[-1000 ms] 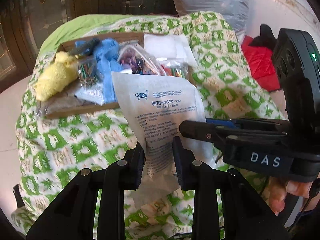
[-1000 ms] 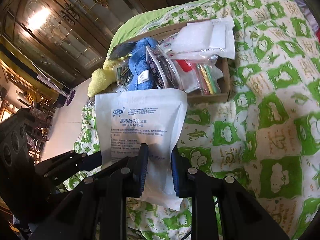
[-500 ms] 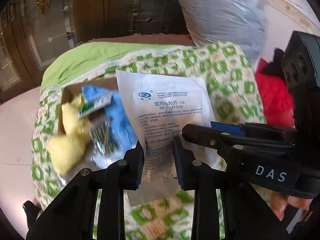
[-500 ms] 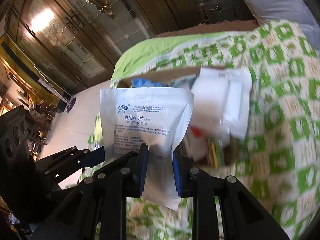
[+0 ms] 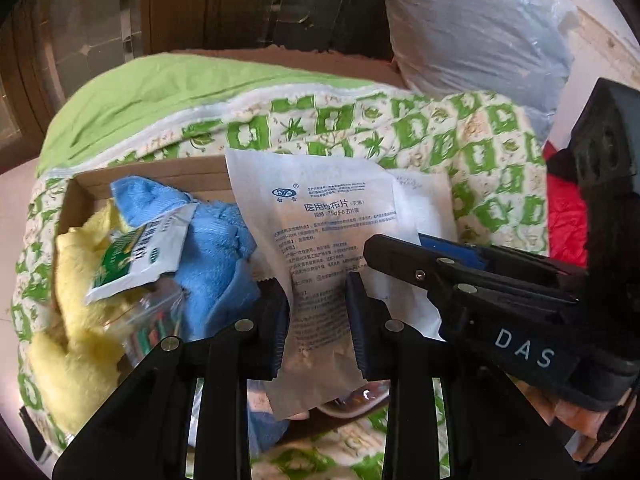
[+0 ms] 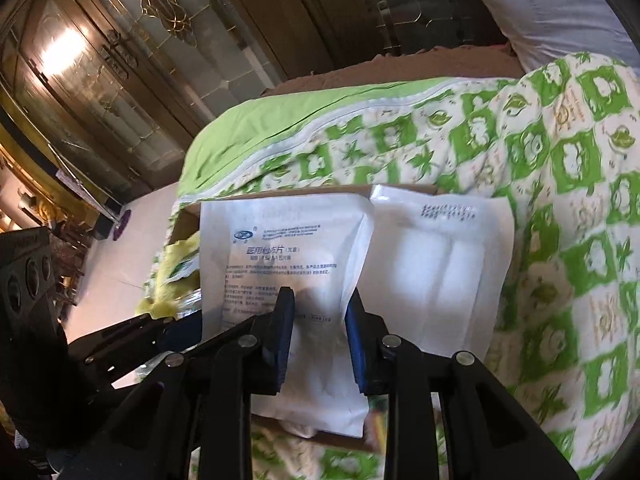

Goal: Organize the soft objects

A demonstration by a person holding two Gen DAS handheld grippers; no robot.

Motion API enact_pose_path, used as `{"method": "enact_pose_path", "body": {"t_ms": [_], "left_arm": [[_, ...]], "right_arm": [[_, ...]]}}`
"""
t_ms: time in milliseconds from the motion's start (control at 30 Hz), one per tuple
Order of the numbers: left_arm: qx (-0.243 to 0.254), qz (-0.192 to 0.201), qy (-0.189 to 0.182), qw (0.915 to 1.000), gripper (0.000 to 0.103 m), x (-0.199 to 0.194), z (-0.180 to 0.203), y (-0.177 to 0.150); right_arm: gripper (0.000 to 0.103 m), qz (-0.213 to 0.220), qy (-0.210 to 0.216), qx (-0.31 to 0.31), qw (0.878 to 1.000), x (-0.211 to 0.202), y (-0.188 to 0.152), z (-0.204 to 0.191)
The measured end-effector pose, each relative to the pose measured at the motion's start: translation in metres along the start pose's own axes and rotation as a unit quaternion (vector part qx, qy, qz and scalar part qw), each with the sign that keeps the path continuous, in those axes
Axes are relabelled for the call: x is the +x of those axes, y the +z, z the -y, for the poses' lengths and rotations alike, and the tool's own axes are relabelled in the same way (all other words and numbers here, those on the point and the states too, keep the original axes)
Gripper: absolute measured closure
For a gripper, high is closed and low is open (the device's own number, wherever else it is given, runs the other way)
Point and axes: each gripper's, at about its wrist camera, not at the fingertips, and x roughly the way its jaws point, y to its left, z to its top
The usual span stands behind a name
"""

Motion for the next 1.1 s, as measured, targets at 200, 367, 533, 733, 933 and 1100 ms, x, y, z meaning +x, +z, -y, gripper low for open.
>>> {"method": "enact_pose_path", "body": {"t_ms": [200, 367, 533, 733, 933, 1100], "left_arm": [[0.012, -0.004, 0.017, 0.9998, 0.076, 0.015, -0.002, -0.006], [0.008, -0.006, 0.029, 0.9995, 0.071, 0.009, -0.006, -0.004], [0.008, 0.01, 0.055, 0.9984, 0.051, -0.007, -0.006, -0.008], [0.019, 0.036, 0.079, 0.996, 0.047, -0.044, 0.001, -0.035], [0.026, 0.069, 0.123, 0.9897, 0.043, -0.079, 0.005, -0.1], [0.02, 0.117, 0.195, 0.9736, 0.042, -0.109, 0.008, -0.146]], "right_arm": [[0.077, -0.008, -0.013, -0.006, 1.0, 0.018, -0.005, 0.007], [0.077, -0.001, -0.02, -0.021, 1.0, 0.017, -0.005, -0.002], [0.045, 0.028, -0.034, -0.015, 0.999, 0.004, -0.002, 0.001], [0.033, 0.054, -0.045, 0.004, 0.998, -0.03, -0.014, 0.007], [0.021, 0.071, -0.032, 0.031, 0.996, -0.066, -0.066, 0.009], [0.005, 0.104, -0.038, 0.016, 0.994, -0.081, -0.112, -0.004]]}}
